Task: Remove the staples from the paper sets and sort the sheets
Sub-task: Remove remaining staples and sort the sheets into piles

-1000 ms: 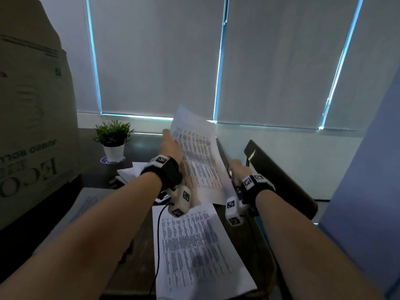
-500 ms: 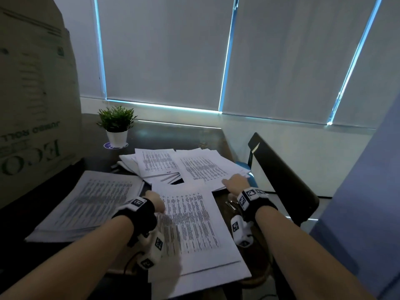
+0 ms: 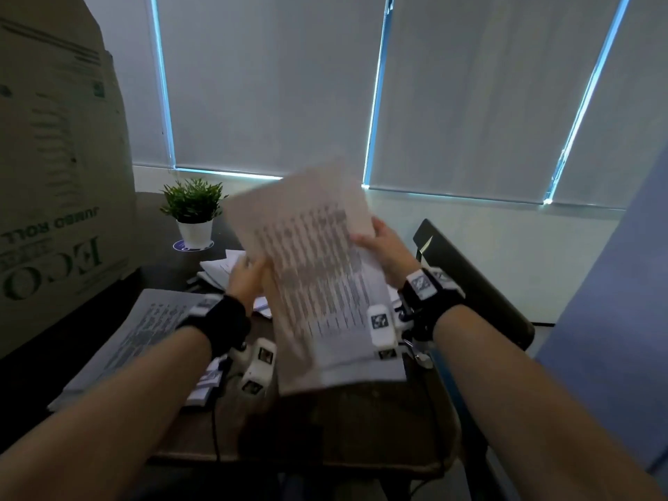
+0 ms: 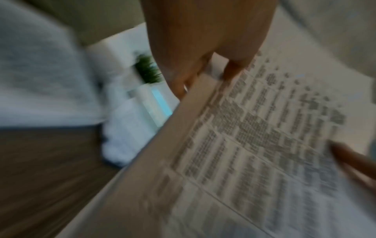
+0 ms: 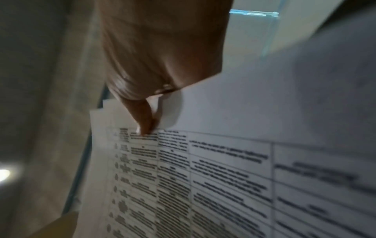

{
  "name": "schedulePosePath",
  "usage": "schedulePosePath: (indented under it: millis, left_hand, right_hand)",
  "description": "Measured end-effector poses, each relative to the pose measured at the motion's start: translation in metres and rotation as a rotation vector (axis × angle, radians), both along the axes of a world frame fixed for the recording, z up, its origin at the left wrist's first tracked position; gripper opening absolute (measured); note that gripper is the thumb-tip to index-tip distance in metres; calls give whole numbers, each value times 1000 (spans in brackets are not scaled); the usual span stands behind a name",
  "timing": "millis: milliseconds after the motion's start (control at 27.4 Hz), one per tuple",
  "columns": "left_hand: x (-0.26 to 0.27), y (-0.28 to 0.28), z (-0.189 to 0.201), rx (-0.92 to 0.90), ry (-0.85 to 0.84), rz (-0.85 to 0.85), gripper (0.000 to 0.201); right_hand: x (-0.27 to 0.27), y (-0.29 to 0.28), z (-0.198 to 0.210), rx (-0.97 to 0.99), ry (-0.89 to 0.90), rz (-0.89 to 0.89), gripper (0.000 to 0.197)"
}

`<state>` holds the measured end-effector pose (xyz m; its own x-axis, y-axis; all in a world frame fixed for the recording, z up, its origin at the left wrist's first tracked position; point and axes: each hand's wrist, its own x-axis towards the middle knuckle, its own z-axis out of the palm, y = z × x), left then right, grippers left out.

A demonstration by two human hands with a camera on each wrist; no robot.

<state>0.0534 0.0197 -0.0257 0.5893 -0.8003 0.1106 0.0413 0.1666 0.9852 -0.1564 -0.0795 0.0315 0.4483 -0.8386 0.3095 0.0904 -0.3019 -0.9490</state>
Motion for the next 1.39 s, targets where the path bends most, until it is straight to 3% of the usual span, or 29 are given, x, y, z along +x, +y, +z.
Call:
schedulePosePath:
  millis: [110, 183, 256, 402, 548, 621, 695, 768, 841, 914, 987, 1060, 1133, 1206, 1280, 1316, 1389]
  left_hand:
    - [-6, -3, 73, -319, -319, 98, 13]
    - [-17, 2, 90, -394, -419, 135, 12]
    - [-21, 5, 68, -332, -409, 167, 10]
    - [-14, -3, -24, -15, -301, 83, 18]
    - [-22, -6, -15, -73, -357, 147, 12]
    - [-21, -9, -10, -8, -414, 165, 10]
    - [-11, -15, -27, 227, -521, 102, 20]
    - [-1, -14, -58, 507, -739, 6, 26]
    - [2, -5, -81, 610, -703, -46, 19]
    - [2, 1, -95, 707, -671, -60, 19]
    - [-1, 1, -93, 775, -695, -46, 28]
    - [-1, -4, -83, 786, -770, 20, 55]
    - [-5, -13, -62, 605, -745, -28, 63]
    - [-14, -19, -35, 396, -452, -260, 59]
    - [-19, -21, -12, 323, -76, -443, 54]
    - [-11, -25, -6, 289, 45, -458, 49]
    - [16, -27, -8, 275, 149, -289, 35]
  right_hand:
    - [-4, 9, 43, -86, -162, -23, 19]
    - [-8, 14, 39, -32, -200, 37, 35]
    - [-10, 18, 5, 55, -161, 47, 52]
    - [-13, 37, -71, 179, 91, 3, 27]
    - [-15, 24, -52, 164, -45, 17, 19]
    - [-14, 12, -50, 146, 7, 3, 25]
    - [-18, -2, -66, 99, 294, -93, 34]
    - [-30, -16, -93, -1, 785, -326, 35]
    - [-49, -23, -117, -46, 1230, -464, 36]
    - [-61, -16, -127, -28, 1370, -421, 21]
    - [-66, -14, -127, -26, 1306, -449, 23]
    - [-59, -12, -114, -77, 1173, -516, 23]
    - [-39, -10, -94, -123, 968, -527, 26]
    - [-5, 2, -73, -36, 620, -363, 23]
    - [38, 24, -57, 90, 396, -112, 20]
    - [63, 34, -51, 134, 353, -5, 23]
    - [106, 47, -50, 208, 378, 110, 28]
